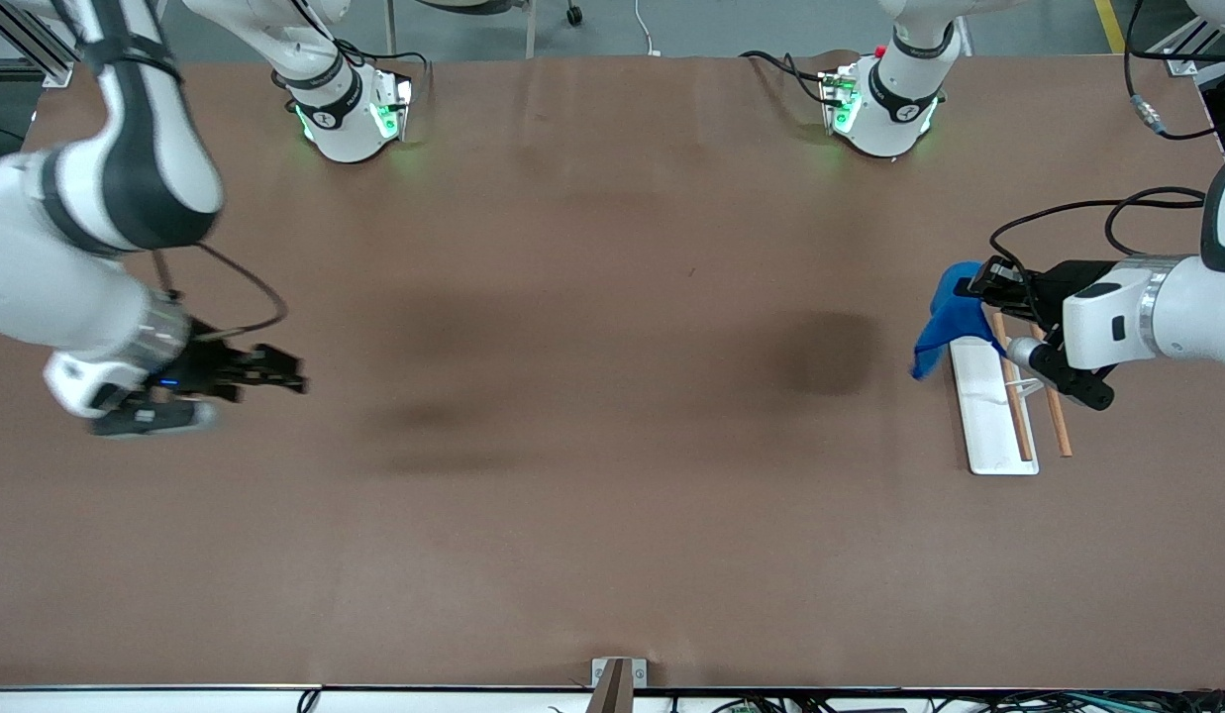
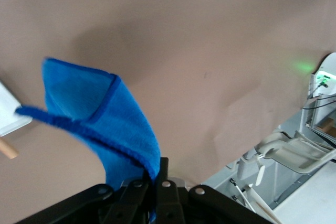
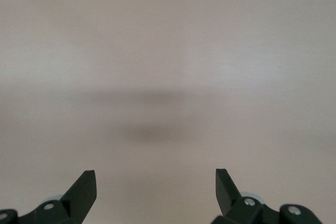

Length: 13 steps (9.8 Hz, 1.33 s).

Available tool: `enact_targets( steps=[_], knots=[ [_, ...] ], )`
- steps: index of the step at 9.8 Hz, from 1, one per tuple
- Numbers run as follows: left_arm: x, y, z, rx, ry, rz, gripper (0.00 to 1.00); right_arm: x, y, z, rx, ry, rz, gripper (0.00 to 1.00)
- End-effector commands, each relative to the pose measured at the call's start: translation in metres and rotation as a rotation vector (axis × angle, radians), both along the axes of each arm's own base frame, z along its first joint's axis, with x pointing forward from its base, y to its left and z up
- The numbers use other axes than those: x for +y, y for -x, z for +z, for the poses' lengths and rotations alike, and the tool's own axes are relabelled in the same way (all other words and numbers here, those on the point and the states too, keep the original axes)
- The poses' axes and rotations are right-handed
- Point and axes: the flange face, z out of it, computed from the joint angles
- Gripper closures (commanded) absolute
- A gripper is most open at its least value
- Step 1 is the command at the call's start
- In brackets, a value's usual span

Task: Right arm passes towel to left arm to hang
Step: 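Lower the towel over the wooden dowels with the left gripper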

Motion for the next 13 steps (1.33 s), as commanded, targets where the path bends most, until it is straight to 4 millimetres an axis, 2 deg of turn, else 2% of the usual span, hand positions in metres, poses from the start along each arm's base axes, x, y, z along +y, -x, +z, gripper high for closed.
enact_targets(
  steps=[1,2,4,6,7,9,11,13],
  knots=[
    [0.013,-0.009,0.008,-0.055,-0.140,-0.017,1.00,-0.049,0.027,0.046,-0.011,0.042,-0.092,0.00],
    [0.024,-0.008,0.014,-0.052,-0.198,0.058,1.00,-0.061,0.040,0.071,-0.018,0.046,-0.108,0.00],
    [0.052,-0.008,0.017,-0.048,-0.199,0.122,0.99,-0.083,0.062,0.122,0.012,0.094,-0.135,0.00],
    [0.060,-0.004,0.030,-0.078,-0.218,0.122,1.00,-0.103,0.093,0.169,0.014,0.104,-0.181,0.00],
    [0.059,-0.007,0.023,-0.096,-0.245,0.121,1.00,-0.105,0.105,0.178,0.023,0.101,-0.187,0.00],
    [0.060,-0.012,0.003,-0.110,-0.251,0.142,1.00,-0.101,0.108,0.181,0.027,0.096,-0.182,0.00],
    [0.086,-0.016,-0.023,-0.123,-0.257,0.199,1.00,-0.091,0.104,0.179,0.015,0.096,-0.162,0.00],
    [0.111,-0.017,-0.045,-0.123,-0.264,0.254,1.00,-0.097,0.105,0.193,0.001,0.102,-0.151,0.00]
  ],
)
